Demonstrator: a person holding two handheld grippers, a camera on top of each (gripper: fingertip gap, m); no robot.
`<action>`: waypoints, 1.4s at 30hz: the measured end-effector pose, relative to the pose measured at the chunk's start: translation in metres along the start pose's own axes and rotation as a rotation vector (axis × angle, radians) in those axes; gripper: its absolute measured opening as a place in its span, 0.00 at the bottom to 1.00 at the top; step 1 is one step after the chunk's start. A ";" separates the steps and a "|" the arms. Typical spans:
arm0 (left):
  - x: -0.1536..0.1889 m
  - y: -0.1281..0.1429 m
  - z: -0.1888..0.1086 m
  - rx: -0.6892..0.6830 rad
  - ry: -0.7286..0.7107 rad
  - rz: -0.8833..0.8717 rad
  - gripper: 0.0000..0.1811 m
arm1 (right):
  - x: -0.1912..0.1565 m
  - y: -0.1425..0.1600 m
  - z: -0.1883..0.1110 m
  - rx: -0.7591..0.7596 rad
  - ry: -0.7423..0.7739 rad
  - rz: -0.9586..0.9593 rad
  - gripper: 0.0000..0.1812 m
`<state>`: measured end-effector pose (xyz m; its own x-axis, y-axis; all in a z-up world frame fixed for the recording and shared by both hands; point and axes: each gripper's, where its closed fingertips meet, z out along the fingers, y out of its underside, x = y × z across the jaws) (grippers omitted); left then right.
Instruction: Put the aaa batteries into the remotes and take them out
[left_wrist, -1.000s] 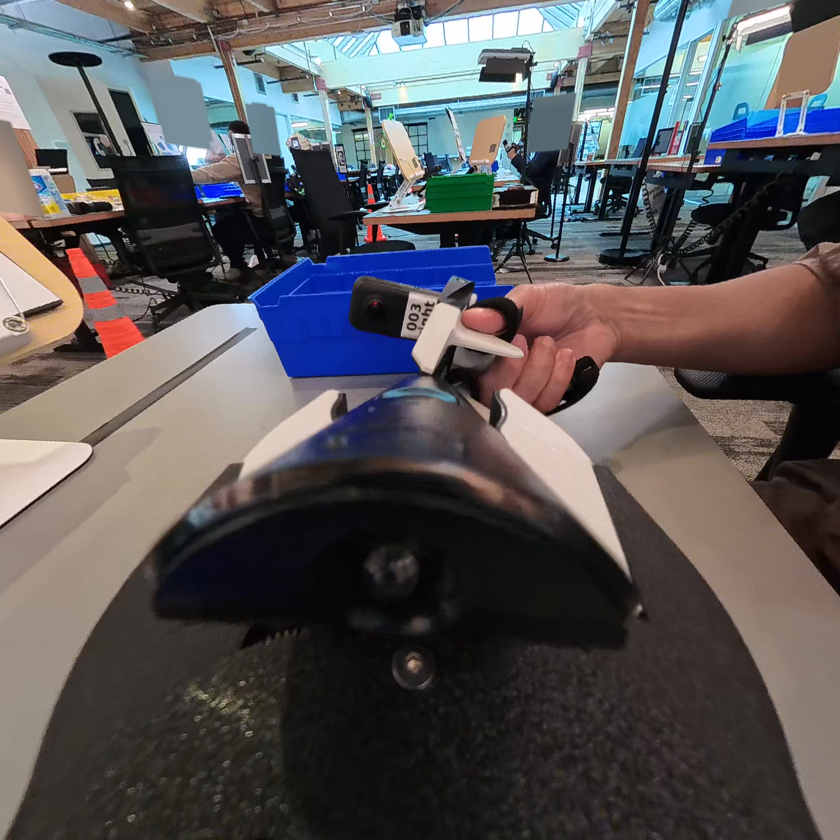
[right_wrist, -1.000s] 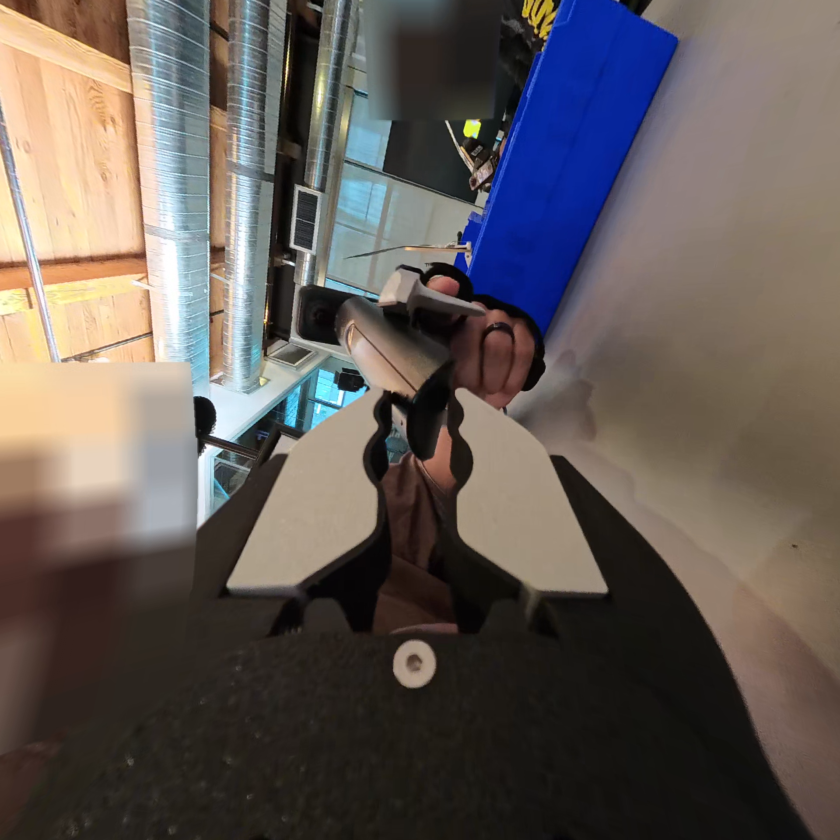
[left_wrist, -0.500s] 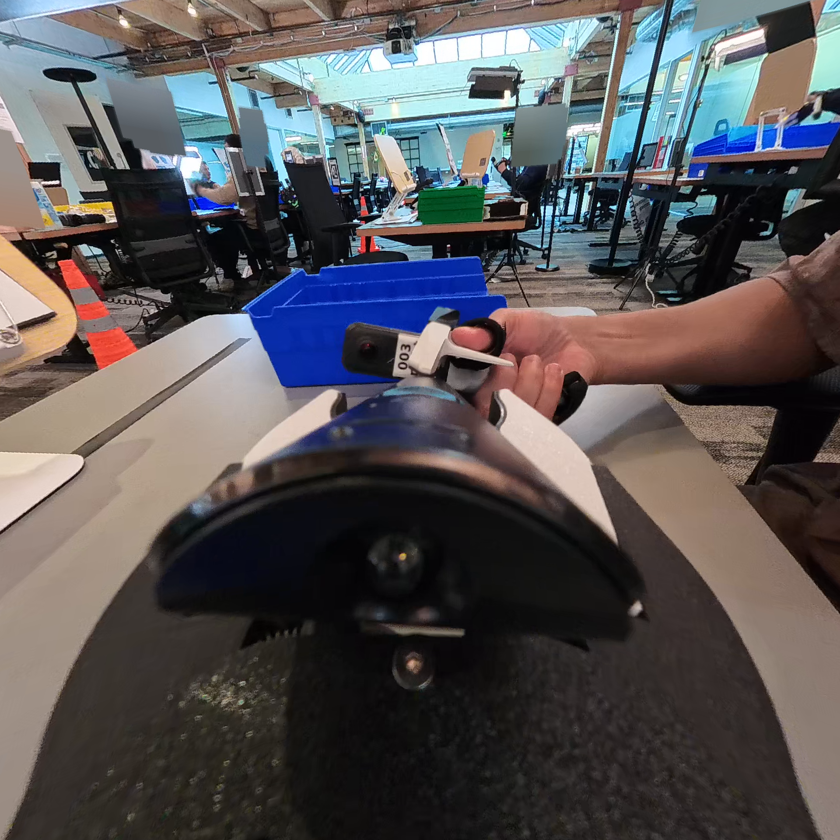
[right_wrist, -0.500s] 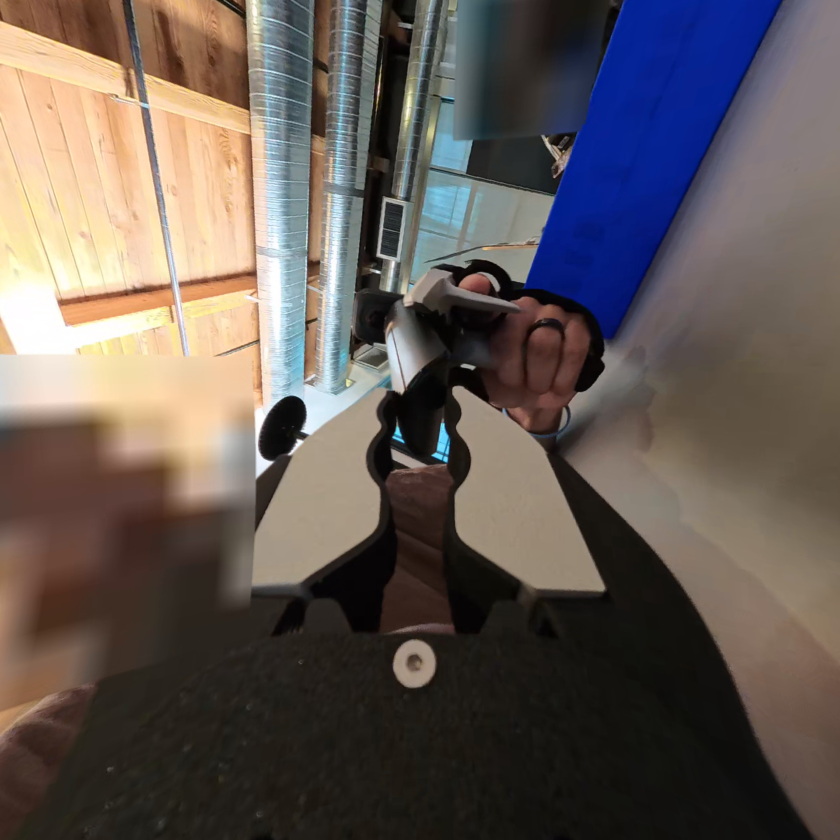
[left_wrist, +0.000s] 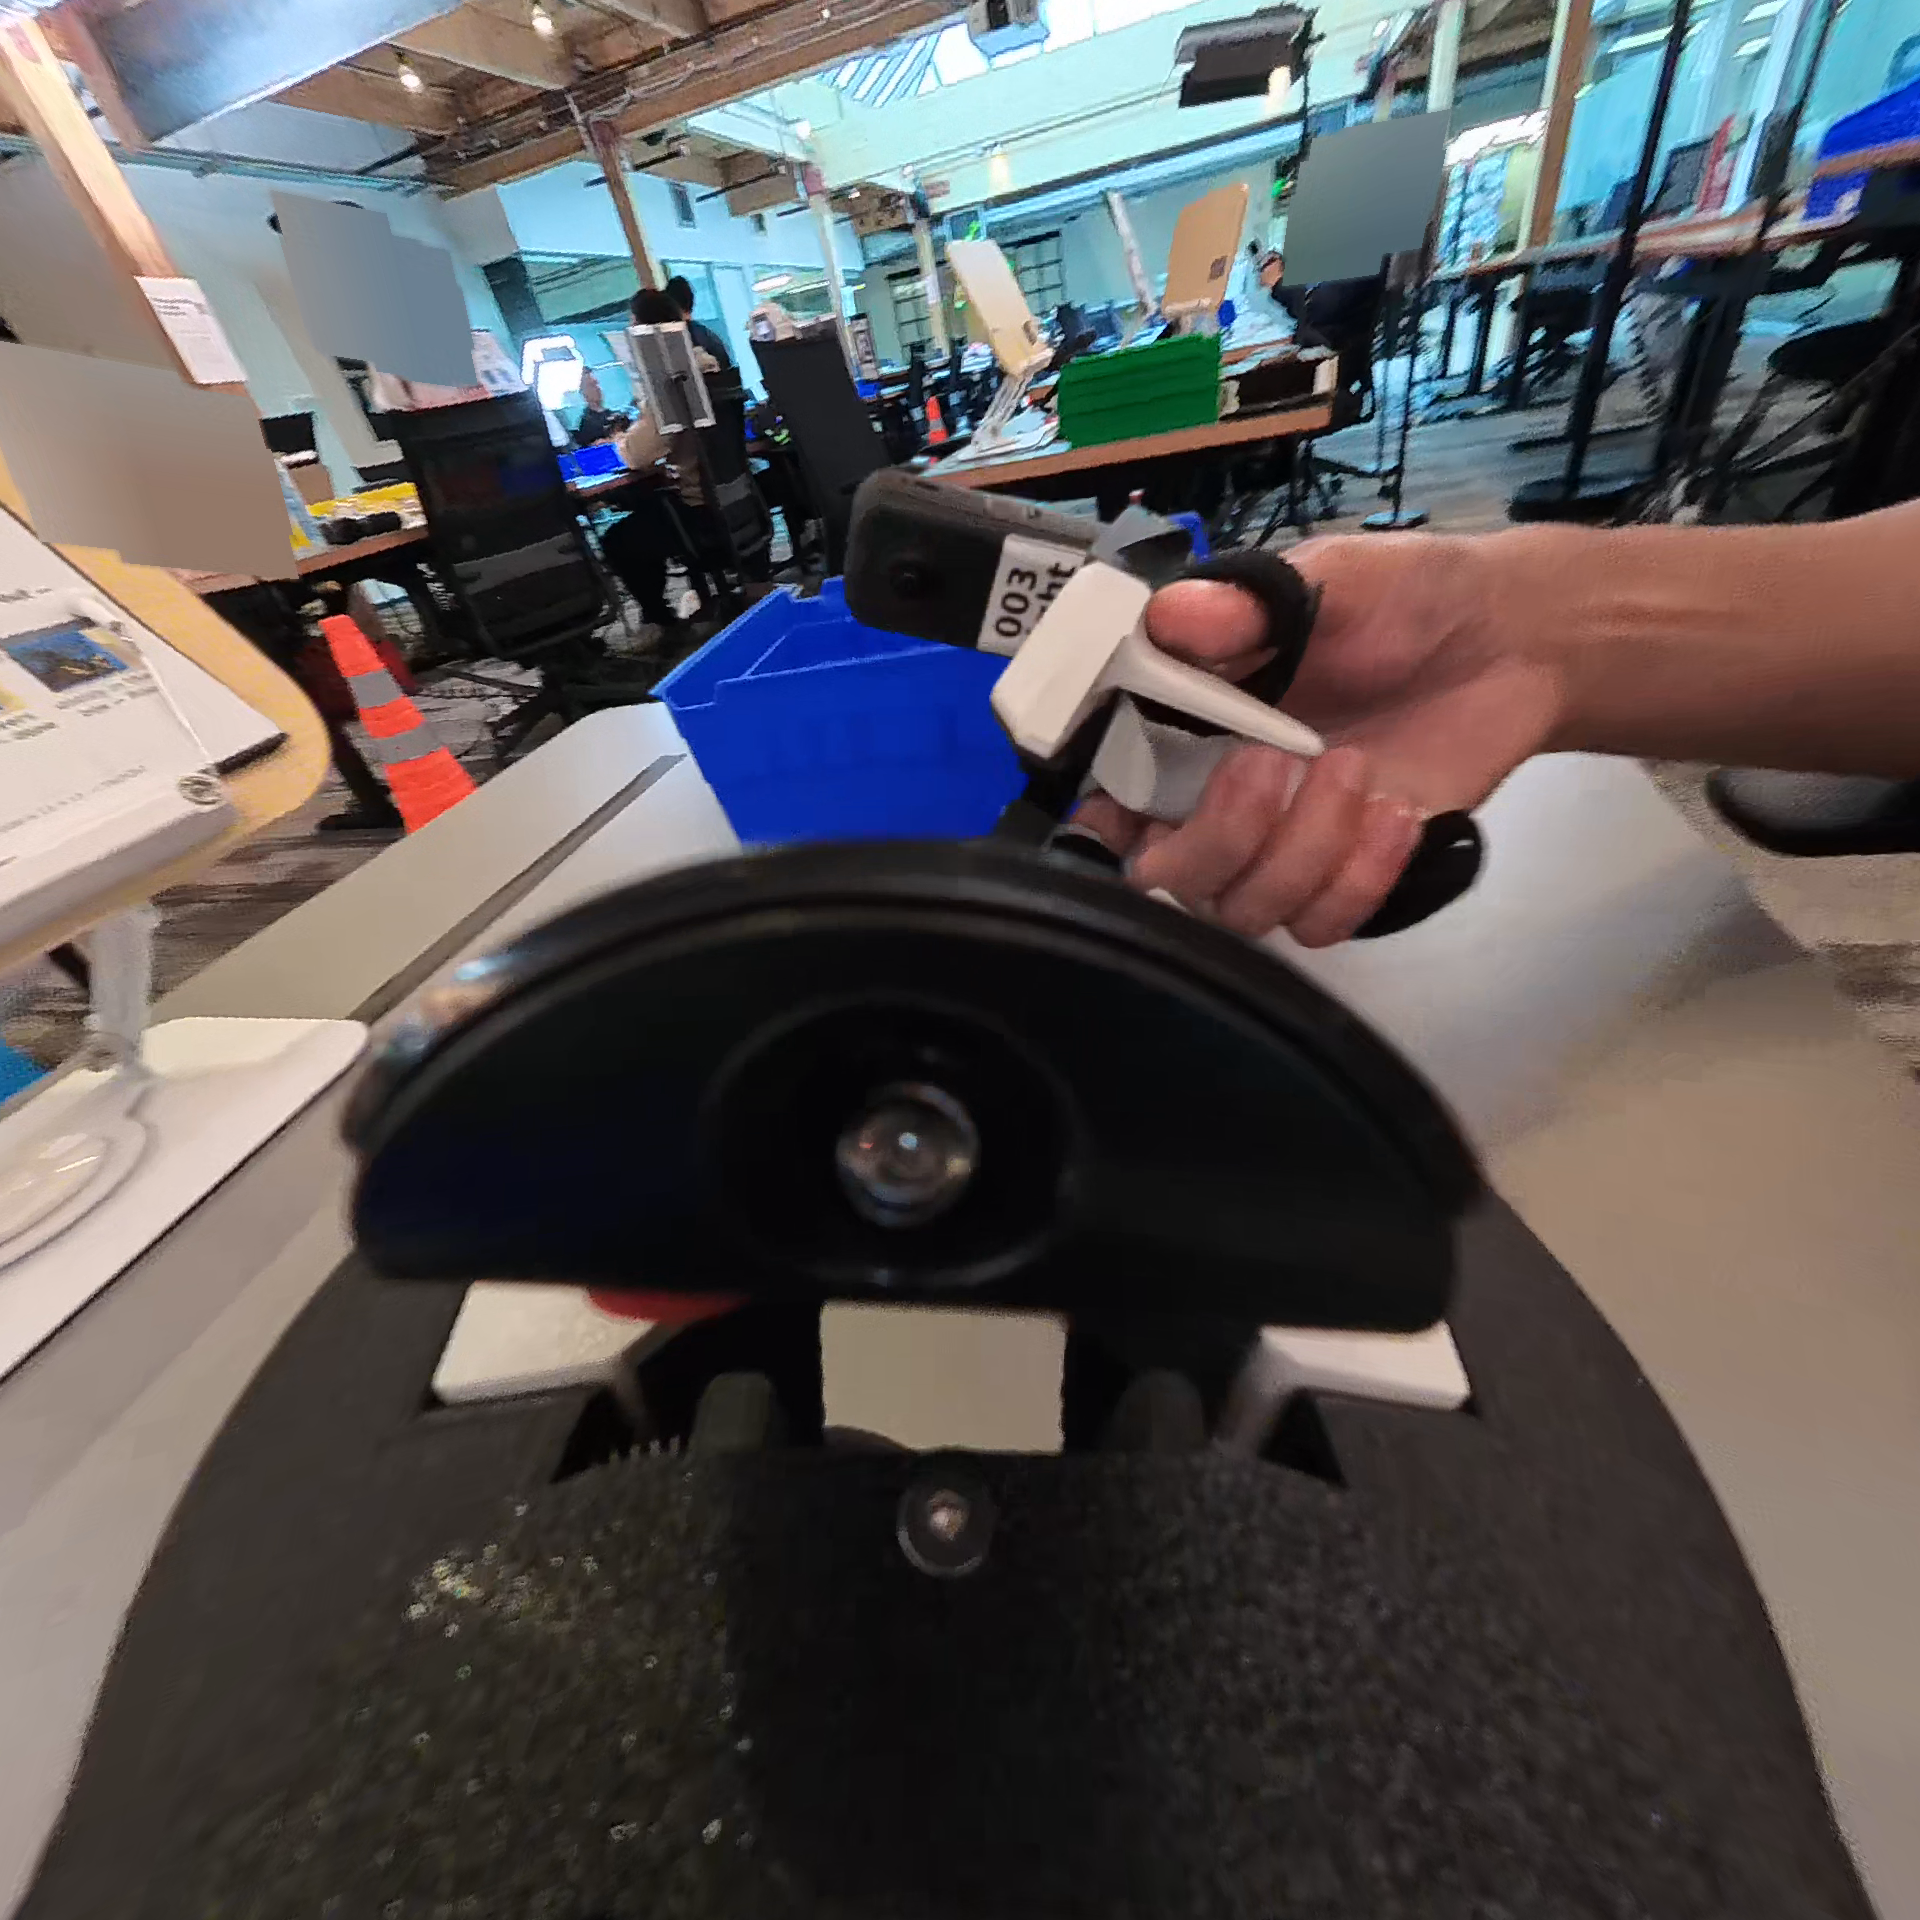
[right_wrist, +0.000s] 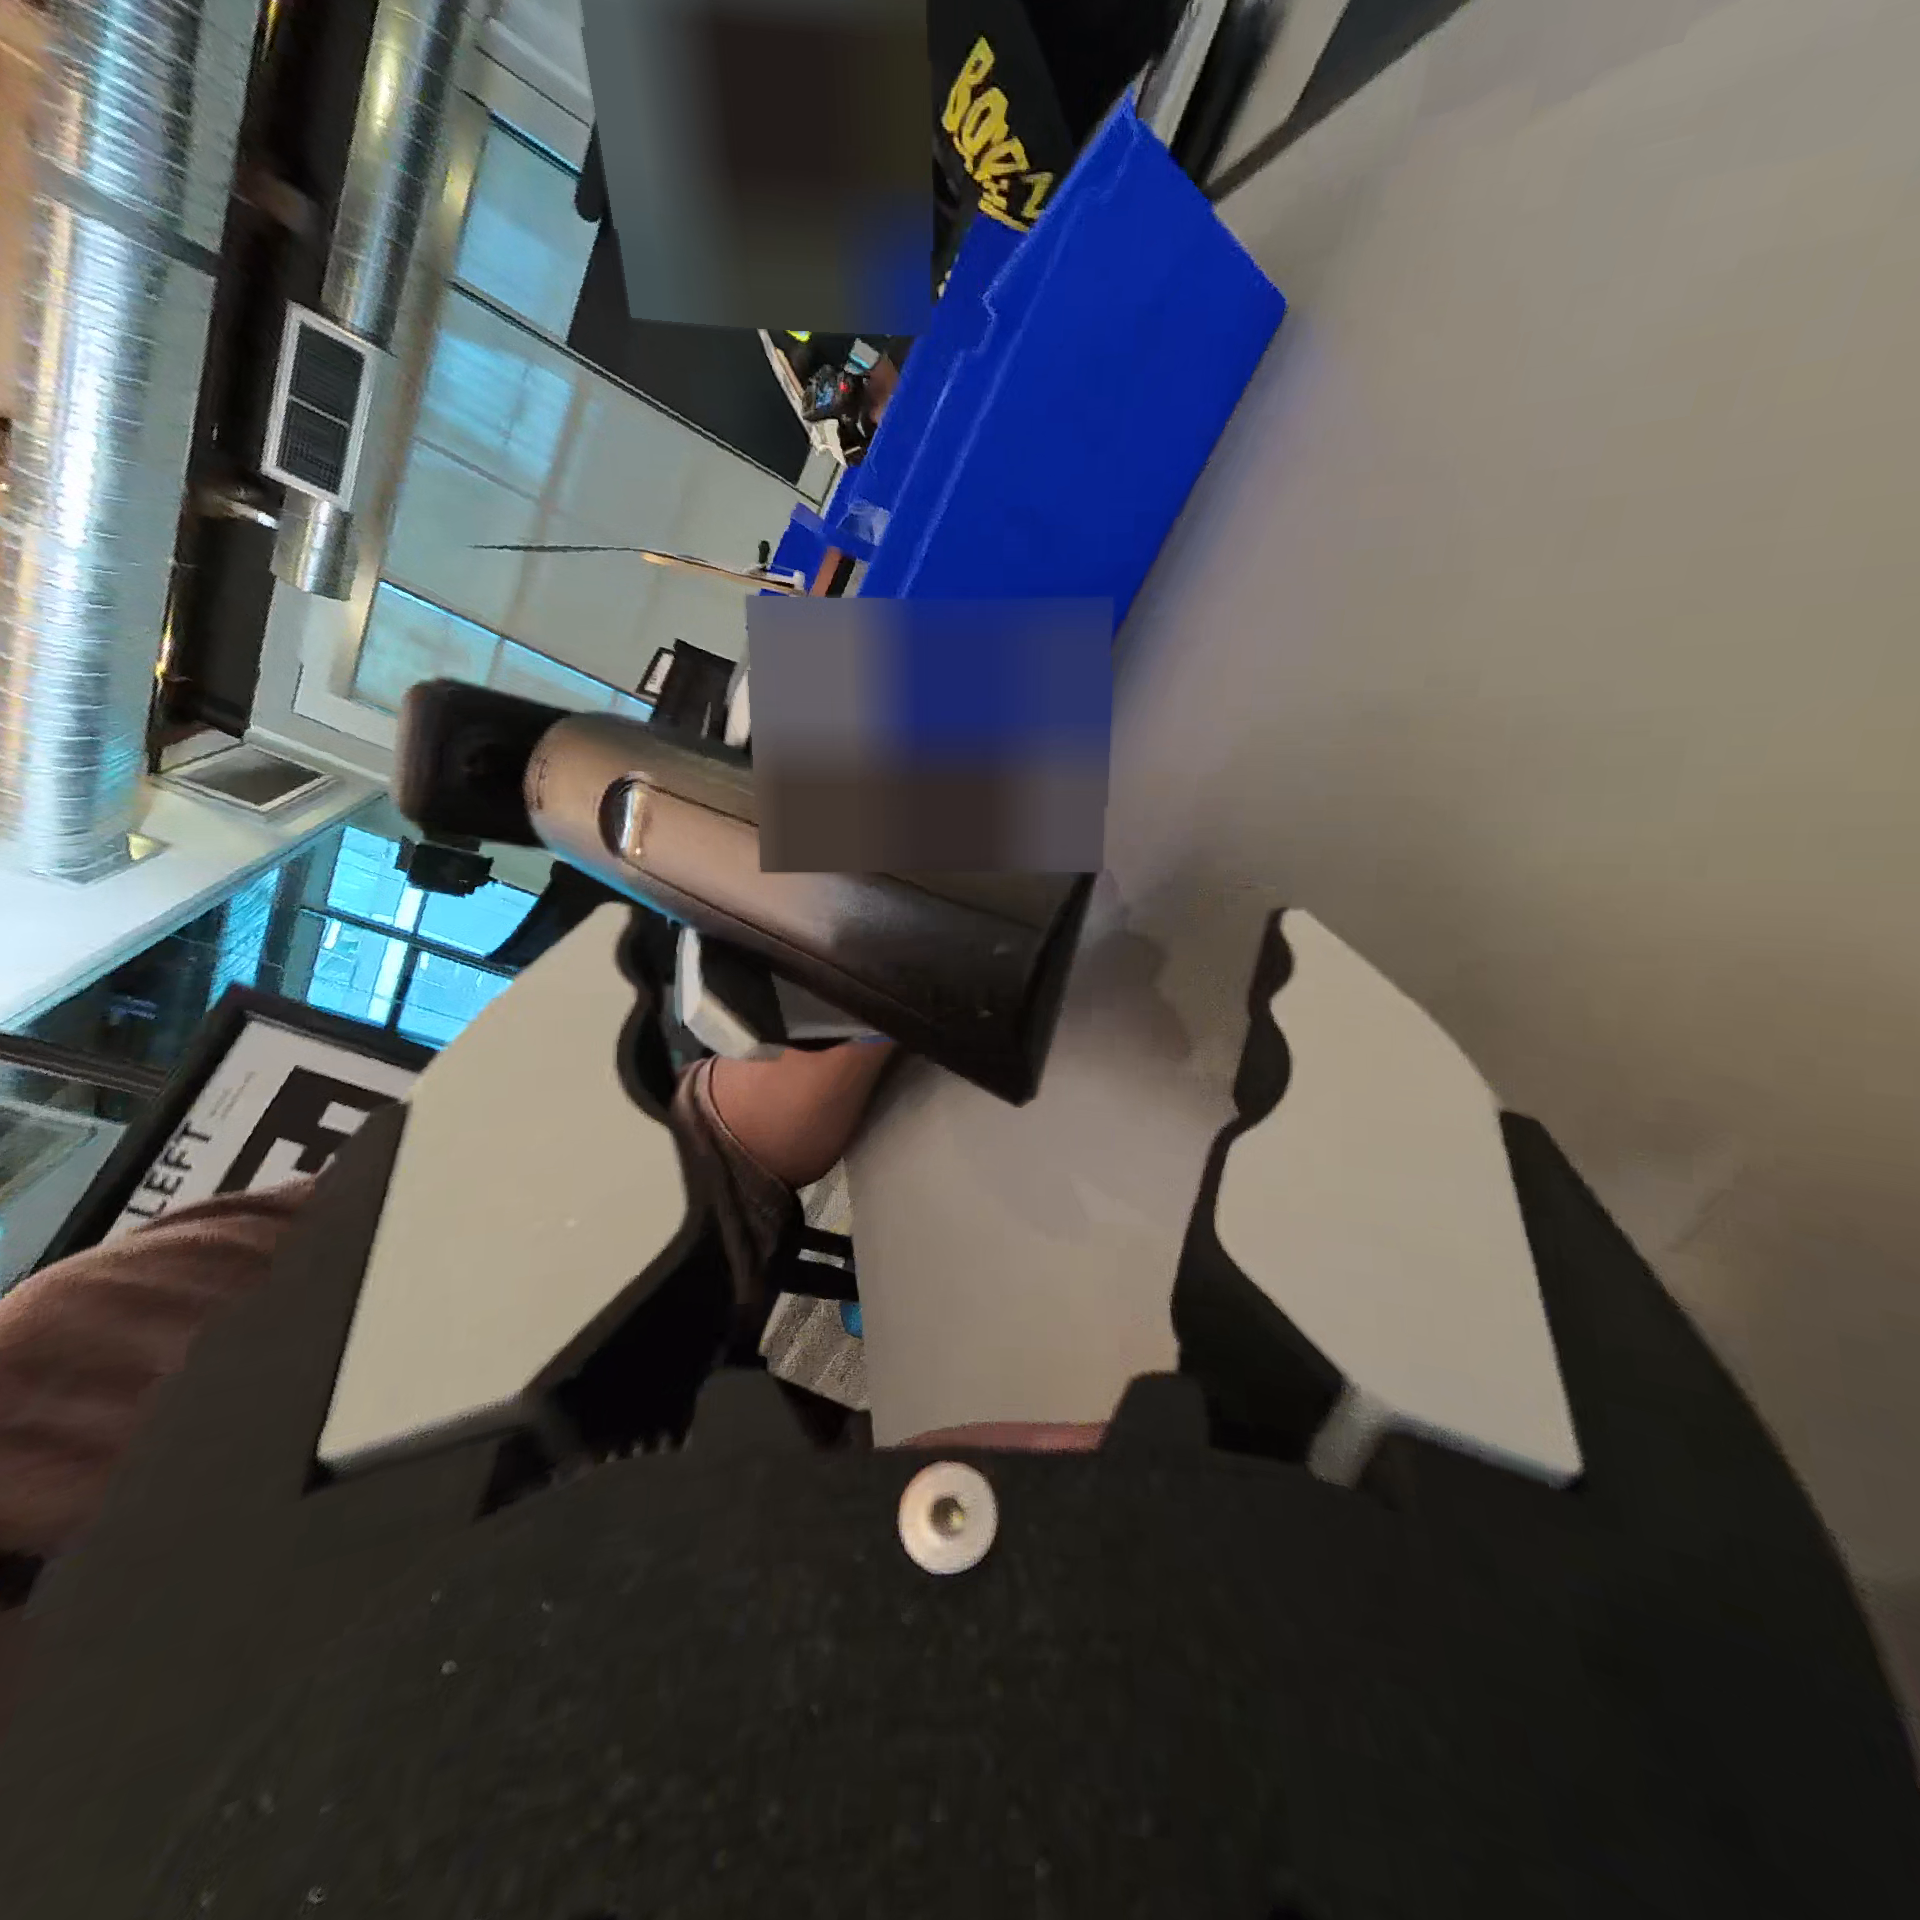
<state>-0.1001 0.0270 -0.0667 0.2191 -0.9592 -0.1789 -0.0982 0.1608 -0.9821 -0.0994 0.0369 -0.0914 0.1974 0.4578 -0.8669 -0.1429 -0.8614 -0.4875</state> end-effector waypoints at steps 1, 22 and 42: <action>-0.002 0.001 0.000 -0.006 -0.023 0.023 0.61 | 0.001 0.003 0.005 0.000 0.014 0.024 0.62; -0.015 0.006 0.005 -0.040 -0.195 0.072 0.32 | -0.015 0.005 0.044 0.067 0.016 0.056 0.54; -0.013 0.007 0.007 -0.066 -0.222 0.113 0.33 | -0.029 0.010 0.042 -0.005 -0.138 0.104 0.40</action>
<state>-0.0970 0.0427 -0.0716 0.4102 -0.8603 -0.3028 -0.1959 0.2412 -0.9505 -0.1478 0.0239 -0.0754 0.0472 0.3919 -0.9188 -0.1511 -0.9064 -0.3944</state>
